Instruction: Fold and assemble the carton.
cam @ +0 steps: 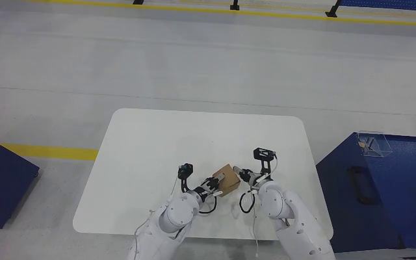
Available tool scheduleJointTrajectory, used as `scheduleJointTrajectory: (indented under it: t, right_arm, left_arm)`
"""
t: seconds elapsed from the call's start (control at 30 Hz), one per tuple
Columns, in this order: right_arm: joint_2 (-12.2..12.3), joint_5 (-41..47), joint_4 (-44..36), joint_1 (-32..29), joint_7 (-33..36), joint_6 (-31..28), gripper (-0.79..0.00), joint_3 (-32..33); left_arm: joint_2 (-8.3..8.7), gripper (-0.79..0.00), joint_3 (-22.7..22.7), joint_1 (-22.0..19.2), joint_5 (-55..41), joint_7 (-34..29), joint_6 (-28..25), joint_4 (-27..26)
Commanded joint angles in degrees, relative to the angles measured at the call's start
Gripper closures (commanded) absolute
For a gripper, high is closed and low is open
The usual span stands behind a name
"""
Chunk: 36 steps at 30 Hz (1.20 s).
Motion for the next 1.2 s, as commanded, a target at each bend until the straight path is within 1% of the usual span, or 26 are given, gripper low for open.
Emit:
scheduleJointTrajectory:
  t: [0.0, 0.1, 0.17, 0.27, 0.3, 0.37, 0.4, 0.43, 0.47, 0.6, 0.7, 0.77, 0.83, 0.87, 1.07, 1.17]
  right_arm:
    - [-0.01, -0.11, 0.06, -0.06, -0.04, 0.0, -0.785, 0.09]
    - [0.04, -0.07, -0.14, -0.14, 0.21, -0.22, -0.785, 0.59]
    - [0.06, 0.14, -0.49, -0.26, 0.23, -0.26, -0.785, 0.97]
    - [0.0, 2.22, -1.77, -0.87, -1.07, -0.13, -0.785, 2.16]
    - [0.02, 2.95, -2.23, -1.2, -0.85, -1.09, -0.785, 2.34]
    - [0.23, 2.41, -2.46, -1.68, 0.63, -2.85, -0.785, 2.49]
    - [0.31, 1.57, -2.32, -1.72, 1.37, -3.23, -0.785, 2.3]
    - [0.35, 0.44, -1.92, -1.64, 1.84, -3.22, -0.785, 1.95]
    - [0.34, -0.62, -1.37, -1.4, 2.11, -2.86, -0.785, 1.51]
    - [-0.02, -1.3, 0.42, -0.18, 1.92, -0.94, -0.785, 0.27]
    - [-0.12, -0.98, 0.85, 0.23, 1.82, -0.87, -0.785, 0.27]
    - [-0.13, 0.07, 0.28, 0.07, 1.59, -1.12, -0.785, 0.83]
    - [-0.08, 1.26, -0.59, -0.26, 1.94, -1.45, -0.785, 1.64]
    - [-0.05, 2.21, -1.25, -0.47, 1.97, -1.65, -0.785, 2.26]
    - [-0.04, 2.23, -1.24, -0.53, 1.77, -1.72, -0.785, 2.34]
    - [-0.15, 4.71, -1.73, -1.1, -2.06, 0.45, -0.785, 4.61]
  left_arm:
    - [-0.06, -0.406, 0.3, -0.08, 0.45, 0.12, 0.57, 0.17]
    - [-0.18, -0.413, 0.64, -0.25, 0.77, 0.45, 1.3, 0.39]
    - [-0.25, -0.403, 0.71, -0.33, 0.67, 0.52, 1.39, 0.55]
    - [-0.33, -0.419, 0.81, -0.37, 0.64, 0.62, 1.42, 0.65]
    - [-0.35, -0.419, 0.83, -0.35, 0.61, 0.69, 1.42, 0.64]
    - [-0.39, -0.446, 0.81, -0.21, 0.41, 0.88, 1.25, 0.42]
    - [-0.38, -0.499, 0.67, -0.1, 0.3, 0.97, 1.1, 0.23]
    - [-0.35, -0.628, 0.46, 0.07, 0.17, 1.1, 0.77, -0.13]
    - [-0.29, -0.785, 0.16, 0.36, 0.05, 1.33, 0.35, -0.61]
    - [0.15, -0.785, -1.46, 2.42, 0.73, 3.51, -1.68, -4.02]
    - [0.78, -0.785, -2.43, 4.68, 4.01, 5.18, -4.62, -7.77]
    - [1.36, -0.785, -2.66, 6.0, 8.3, 5.69, -8.34, -10.13]
    - [2.12, -0.785, -2.49, 7.38, 15.9, 7.55, -14.56, -12.21]
    - [2.43, -0.785, -2.36, 7.96, 19.33, 8.55, -16.83, -12.64]
    - [2.43, -0.785, -2.36, 7.96, 19.33, 8.55, -16.83, -12.64]
    - [2.43, -0.785, -2.36, 7.96, 19.33, 8.55, -16.83, -12.64]
